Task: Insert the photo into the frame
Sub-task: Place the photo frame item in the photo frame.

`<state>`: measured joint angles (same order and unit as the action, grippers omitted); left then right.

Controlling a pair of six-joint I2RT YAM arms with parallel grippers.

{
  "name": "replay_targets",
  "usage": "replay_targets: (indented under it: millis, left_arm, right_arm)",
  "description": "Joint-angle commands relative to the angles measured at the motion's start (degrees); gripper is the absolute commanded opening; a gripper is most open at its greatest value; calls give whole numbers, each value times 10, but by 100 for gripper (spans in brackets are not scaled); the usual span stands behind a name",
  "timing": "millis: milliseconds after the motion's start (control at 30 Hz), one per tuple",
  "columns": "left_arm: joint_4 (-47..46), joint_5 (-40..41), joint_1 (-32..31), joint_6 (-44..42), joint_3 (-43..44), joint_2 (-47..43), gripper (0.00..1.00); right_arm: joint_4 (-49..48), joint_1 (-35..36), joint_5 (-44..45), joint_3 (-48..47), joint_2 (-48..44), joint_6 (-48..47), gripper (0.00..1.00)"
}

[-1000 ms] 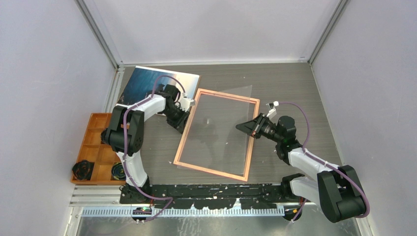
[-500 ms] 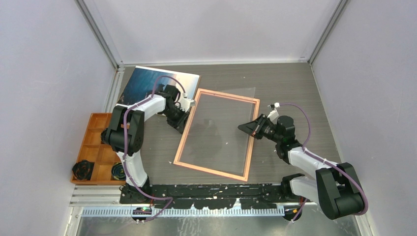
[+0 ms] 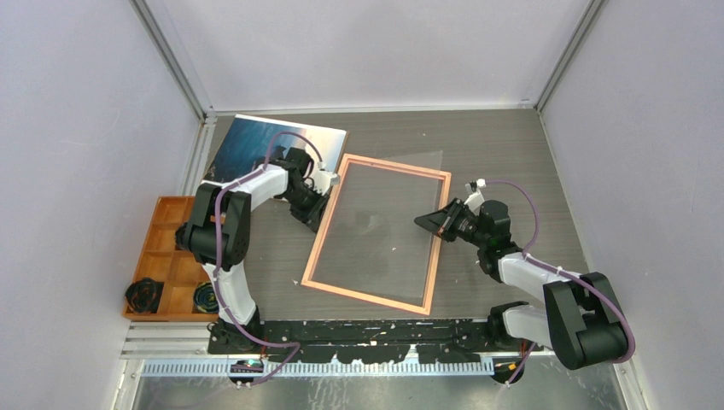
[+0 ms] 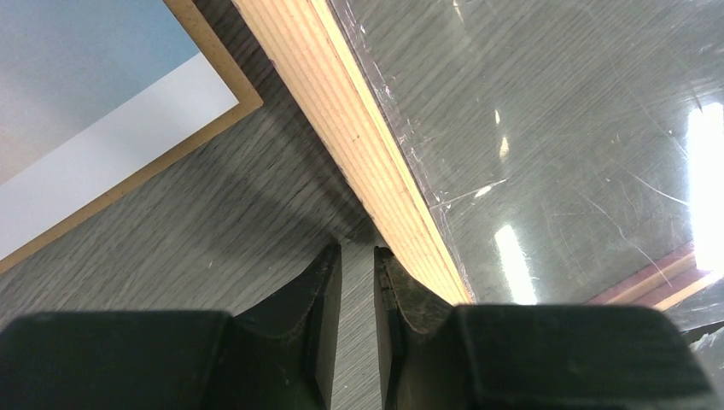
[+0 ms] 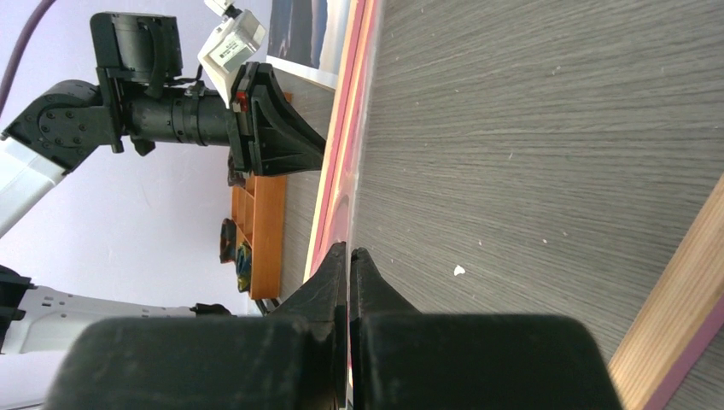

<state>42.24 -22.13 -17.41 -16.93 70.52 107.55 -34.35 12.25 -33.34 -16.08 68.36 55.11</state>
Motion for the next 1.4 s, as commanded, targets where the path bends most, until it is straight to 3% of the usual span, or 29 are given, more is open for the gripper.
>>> replay_targets:
  millis: [0,633,900,1133,1367]
  left_arm:
    - [11,-16,-16,-3,-26,30,23]
    - [8,-24,-21,-4,-32,27,20]
    - [7,-31,-22,-4,-34,24,19]
    - [15,-45,-22,-2,-31,22,18]
    - [23,-56,-22,-2,-32,11,15]
  right_arm:
    - [-72,-1,-9,-11,-1,12,1]
    - [-211,-1,-5,-1,52,144,1]
    - [-222,0,14,7,57,169,1]
    - [-189,4,32,7,46,175,1]
    - [-16,4,85,-1,-12,108,1]
